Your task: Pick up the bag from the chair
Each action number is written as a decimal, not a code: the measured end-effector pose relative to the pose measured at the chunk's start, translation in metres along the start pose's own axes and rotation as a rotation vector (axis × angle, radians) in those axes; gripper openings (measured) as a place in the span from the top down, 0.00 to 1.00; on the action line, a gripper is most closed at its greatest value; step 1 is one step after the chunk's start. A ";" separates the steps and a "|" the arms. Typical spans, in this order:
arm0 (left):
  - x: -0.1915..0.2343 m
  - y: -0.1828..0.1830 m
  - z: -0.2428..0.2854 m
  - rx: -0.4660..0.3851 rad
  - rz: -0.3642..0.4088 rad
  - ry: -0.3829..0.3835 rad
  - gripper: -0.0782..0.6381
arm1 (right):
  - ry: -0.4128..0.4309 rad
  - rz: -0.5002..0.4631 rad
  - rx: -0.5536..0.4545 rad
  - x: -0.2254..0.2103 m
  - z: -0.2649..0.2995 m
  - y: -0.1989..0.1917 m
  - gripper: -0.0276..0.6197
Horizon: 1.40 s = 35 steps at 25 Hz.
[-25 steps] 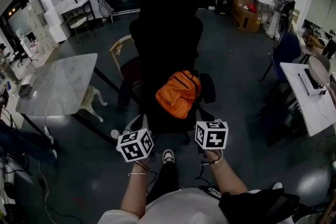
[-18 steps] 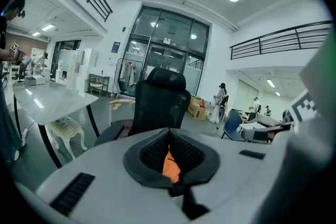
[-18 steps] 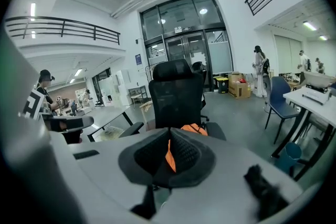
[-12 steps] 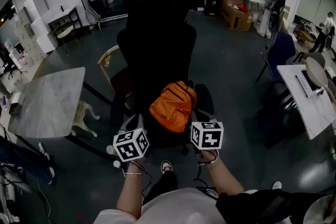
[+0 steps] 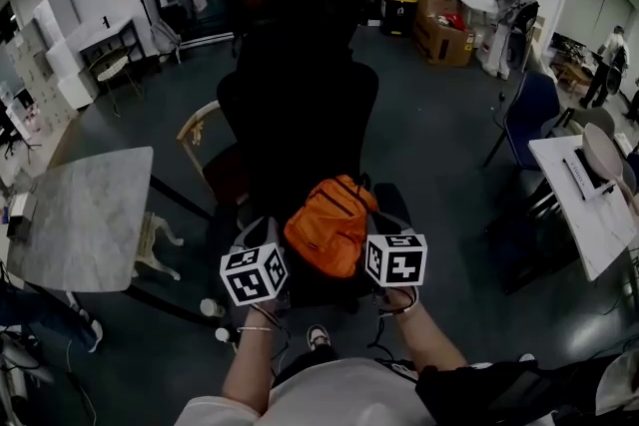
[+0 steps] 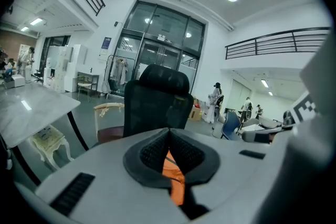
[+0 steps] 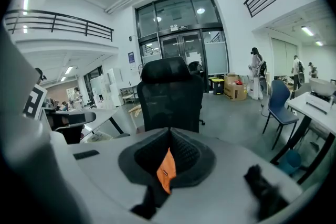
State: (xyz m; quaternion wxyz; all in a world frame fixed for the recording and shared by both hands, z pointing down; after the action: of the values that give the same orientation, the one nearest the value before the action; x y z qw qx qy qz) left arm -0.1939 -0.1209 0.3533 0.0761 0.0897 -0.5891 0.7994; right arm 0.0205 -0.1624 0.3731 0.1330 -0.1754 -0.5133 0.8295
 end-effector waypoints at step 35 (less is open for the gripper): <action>0.058 -0.024 0.143 0.155 -0.072 -0.032 0.87 | -0.093 0.087 0.100 -0.033 0.134 0.002 0.91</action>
State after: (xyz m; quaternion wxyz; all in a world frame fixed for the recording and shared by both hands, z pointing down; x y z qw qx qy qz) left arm -0.2376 -0.2499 0.4303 0.0883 0.1292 -0.5230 0.8378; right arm -0.0066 -0.2844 0.4314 0.0816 -0.1520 -0.4688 0.8663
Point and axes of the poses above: the fingertips, and each gripper's own axes: z forward along the fingers, x to its left, y out of its top, the point moved 1 cm from there along -z, backward along the fingers, and after that the axes turned 5 degrees about -x, right-handed, at the moved point
